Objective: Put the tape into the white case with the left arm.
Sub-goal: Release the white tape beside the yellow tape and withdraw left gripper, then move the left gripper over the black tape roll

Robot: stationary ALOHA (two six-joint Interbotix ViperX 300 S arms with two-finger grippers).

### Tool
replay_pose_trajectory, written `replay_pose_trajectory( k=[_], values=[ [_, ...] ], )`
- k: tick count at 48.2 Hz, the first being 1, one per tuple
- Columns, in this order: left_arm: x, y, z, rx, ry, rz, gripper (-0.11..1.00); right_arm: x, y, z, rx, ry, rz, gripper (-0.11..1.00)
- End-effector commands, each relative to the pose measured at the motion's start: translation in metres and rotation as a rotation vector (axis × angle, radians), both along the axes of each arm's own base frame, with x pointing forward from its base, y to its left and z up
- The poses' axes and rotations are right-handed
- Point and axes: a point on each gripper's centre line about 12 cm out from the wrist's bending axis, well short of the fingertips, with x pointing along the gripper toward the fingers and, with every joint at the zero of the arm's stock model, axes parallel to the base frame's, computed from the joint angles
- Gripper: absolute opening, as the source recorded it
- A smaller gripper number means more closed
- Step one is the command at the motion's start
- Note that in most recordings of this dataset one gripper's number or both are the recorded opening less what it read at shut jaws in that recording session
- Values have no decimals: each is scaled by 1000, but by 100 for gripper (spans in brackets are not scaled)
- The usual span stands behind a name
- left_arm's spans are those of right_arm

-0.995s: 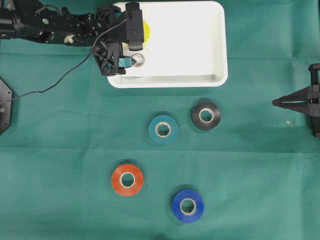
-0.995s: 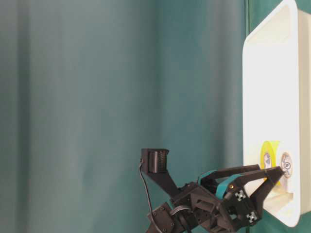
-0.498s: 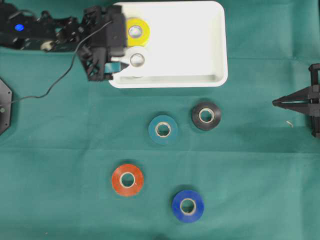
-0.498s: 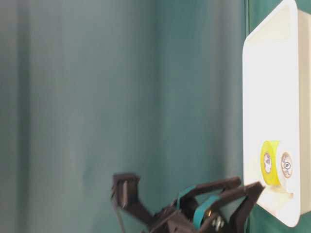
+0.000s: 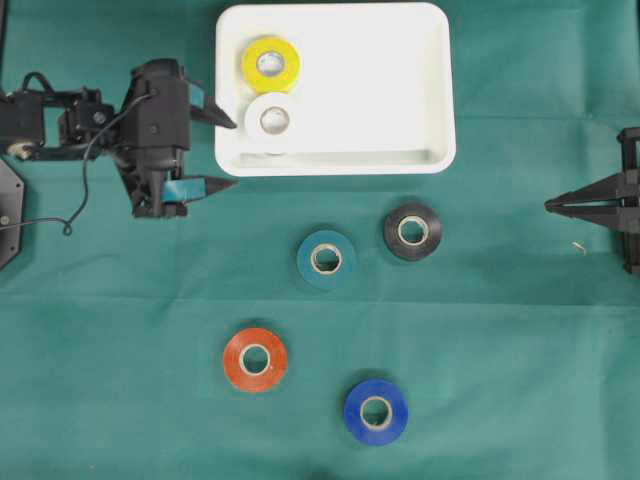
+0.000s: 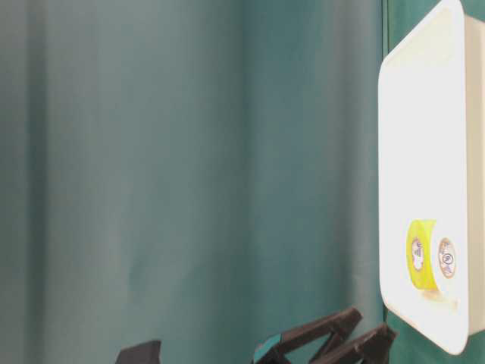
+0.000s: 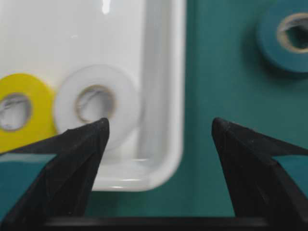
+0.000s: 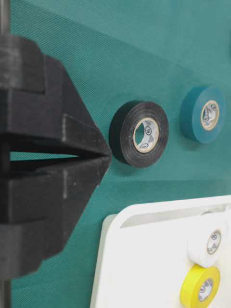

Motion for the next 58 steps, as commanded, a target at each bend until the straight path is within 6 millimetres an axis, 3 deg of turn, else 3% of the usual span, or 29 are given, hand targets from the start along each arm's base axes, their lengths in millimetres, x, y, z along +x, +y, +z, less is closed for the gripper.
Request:
replay_pose_trajectory(
  k=[1,9,29,45,58],
  values=[
    [-1,-12,10,-13,-46,-26,87,2,0,5,0,-18,-1,-9],
    [-7,-30,11,-41,-58,-63,87,2,0,5,1,-18,-1,-9],
    [-26,-49,8,-98,-61,-90,87,2,0,5,0,-18,1,-9],
    [-48,-51,0,-106,-56,-95,87,2,0,5,1,-18,-1,-9],
    [-50,-51,-4,-105,-44,-97,87,2,0,5,0,-20,-1,-9]
  ],
)
